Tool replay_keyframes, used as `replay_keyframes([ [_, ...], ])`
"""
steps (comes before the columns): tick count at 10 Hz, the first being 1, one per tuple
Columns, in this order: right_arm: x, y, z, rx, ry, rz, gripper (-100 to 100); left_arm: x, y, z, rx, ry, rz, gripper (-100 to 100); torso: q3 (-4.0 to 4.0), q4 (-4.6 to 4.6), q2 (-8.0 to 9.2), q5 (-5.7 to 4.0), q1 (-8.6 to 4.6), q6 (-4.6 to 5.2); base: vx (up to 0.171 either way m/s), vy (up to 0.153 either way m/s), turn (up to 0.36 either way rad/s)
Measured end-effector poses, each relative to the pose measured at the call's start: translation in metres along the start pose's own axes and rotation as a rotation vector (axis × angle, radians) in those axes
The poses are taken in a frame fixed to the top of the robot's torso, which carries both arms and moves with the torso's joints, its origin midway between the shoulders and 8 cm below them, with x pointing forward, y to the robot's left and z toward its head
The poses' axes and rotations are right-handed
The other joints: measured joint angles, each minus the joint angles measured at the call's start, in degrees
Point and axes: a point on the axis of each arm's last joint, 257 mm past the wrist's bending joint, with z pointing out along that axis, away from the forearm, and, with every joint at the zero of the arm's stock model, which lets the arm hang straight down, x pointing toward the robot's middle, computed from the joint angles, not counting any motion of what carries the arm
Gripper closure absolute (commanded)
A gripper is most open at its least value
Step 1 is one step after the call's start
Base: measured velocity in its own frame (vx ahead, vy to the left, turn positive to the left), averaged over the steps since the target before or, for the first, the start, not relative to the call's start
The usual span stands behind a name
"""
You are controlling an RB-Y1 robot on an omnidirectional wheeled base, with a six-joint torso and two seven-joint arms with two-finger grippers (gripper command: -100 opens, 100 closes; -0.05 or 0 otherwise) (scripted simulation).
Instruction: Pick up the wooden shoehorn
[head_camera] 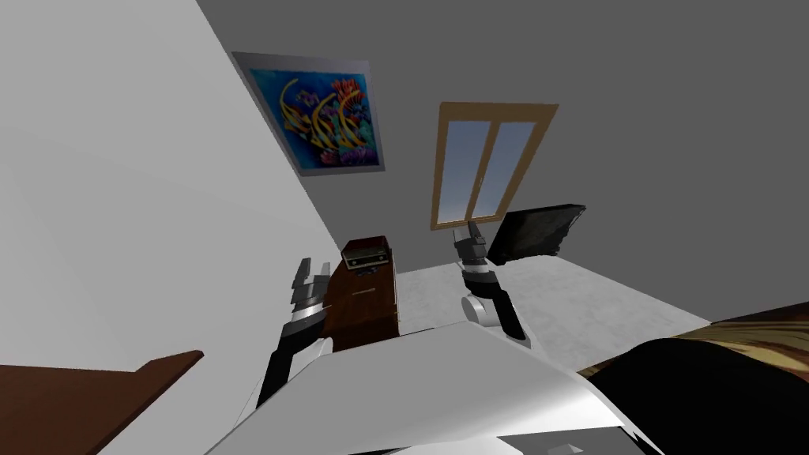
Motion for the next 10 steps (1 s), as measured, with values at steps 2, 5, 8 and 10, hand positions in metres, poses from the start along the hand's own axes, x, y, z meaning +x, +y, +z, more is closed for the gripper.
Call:
replay_keyframes([
  [2, 0.000, 0.000, 0.000, 0.000, 0.000, 0.000, 0, -0.016, 0.035, -0.012, -0.097, -0.016, -0.011, -100, 0.02, 0.01, 0.03, 0.00, 0.00, -0.01, -0.057, 0.026, -0.272],
  [5, 0.000, 0.000, 0.000, 0.000, 0.000, 0.000, 0, -0.034, 0.067, -0.023, -0.192, -0.036, -0.017, -100, -0.06, -0.02, -0.12, -0.01, -0.05, -0.06, -0.033, 0.011, -0.235],
  [8, 0.000, 0.000, 0.000, 0.000, 0.000, 0.000, 0, -0.063, 0.112, -0.048, -0.320, -0.073, -0.023, -100, -0.04, -0.01, -0.08, 0.01, 0.04, -0.06, -0.048, 0.029, -0.300],
  [10, 0.000, 0.000, 0.000, 0.000, 0.000, 0.000, 0, -0.081, 0.135, -0.064, -0.396, -0.100, -0.028, -100, -0.05, -0.01, -0.11, 0.00, 0.01, -0.07, -0.038, 0.017, -0.210],
])
